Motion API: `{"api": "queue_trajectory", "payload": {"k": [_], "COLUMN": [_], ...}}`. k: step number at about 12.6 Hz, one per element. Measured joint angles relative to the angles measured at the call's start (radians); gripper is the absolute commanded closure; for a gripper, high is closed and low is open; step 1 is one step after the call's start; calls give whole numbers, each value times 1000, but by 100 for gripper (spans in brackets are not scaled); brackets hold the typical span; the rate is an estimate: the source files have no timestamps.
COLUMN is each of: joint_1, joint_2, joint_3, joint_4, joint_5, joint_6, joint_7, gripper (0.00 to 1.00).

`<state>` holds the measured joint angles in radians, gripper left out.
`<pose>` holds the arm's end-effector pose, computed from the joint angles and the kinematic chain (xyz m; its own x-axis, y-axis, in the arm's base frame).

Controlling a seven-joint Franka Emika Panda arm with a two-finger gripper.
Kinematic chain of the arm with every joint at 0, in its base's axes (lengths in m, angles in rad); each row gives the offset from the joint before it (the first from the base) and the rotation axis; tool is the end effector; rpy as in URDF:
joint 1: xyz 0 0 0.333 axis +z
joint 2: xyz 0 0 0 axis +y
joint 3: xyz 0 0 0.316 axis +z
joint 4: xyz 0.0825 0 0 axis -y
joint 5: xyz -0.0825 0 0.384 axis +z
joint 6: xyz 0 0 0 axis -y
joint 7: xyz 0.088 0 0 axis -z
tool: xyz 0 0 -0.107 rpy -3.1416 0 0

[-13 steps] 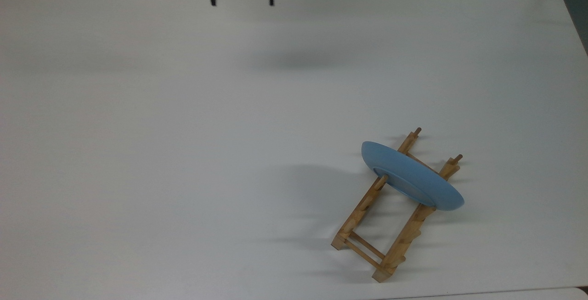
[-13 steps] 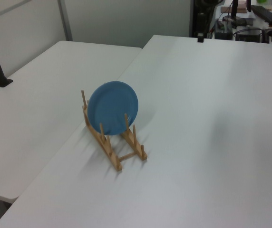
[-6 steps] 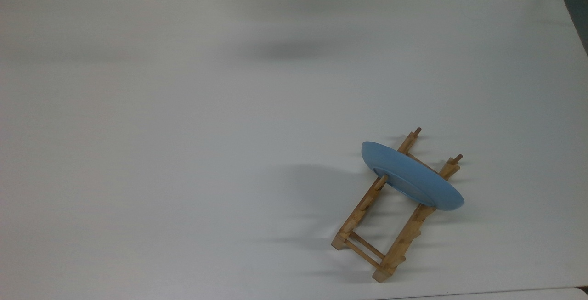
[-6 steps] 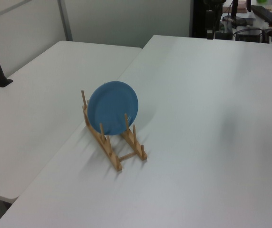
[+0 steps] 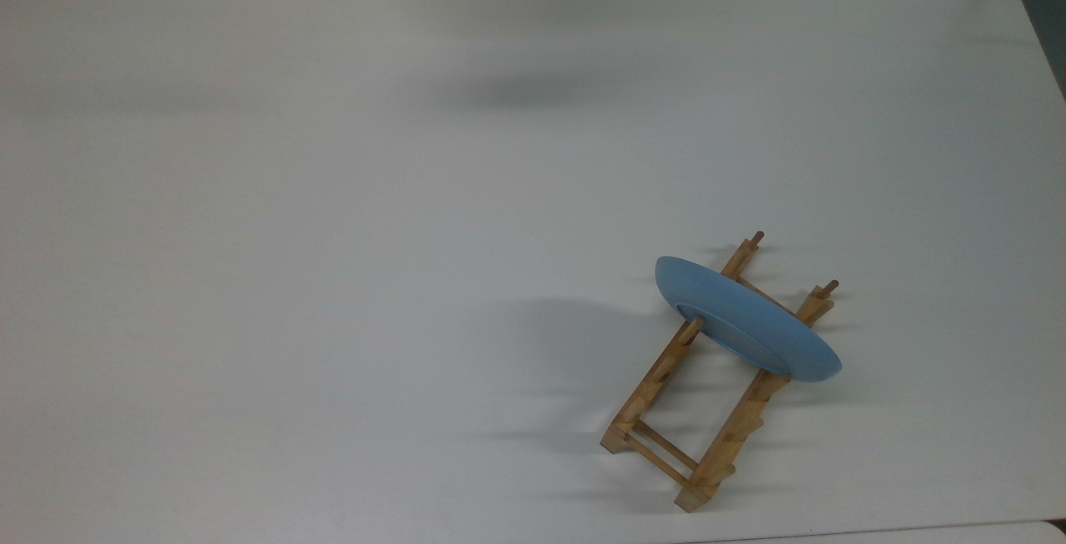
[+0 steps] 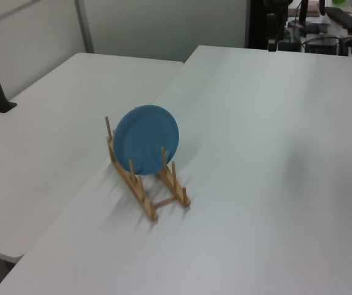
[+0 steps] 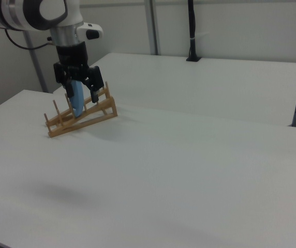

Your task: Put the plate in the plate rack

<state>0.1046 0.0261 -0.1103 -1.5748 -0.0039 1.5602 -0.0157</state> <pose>0.5606 -0.0028 0.6072 0.9991 0.0099 -0.0406 0.0101 -0.9999 0.0061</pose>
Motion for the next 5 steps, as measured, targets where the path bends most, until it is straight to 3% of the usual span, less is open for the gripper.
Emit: {"api": "queue_trajectory", "payload": {"k": [5], "joint_1": [-30], "joint_2": [-1], "joint_3": [11], "joint_4": [0], "joint_5": [0], "joint_6": [0], "joint_7": [0], "gripper": [0]}}
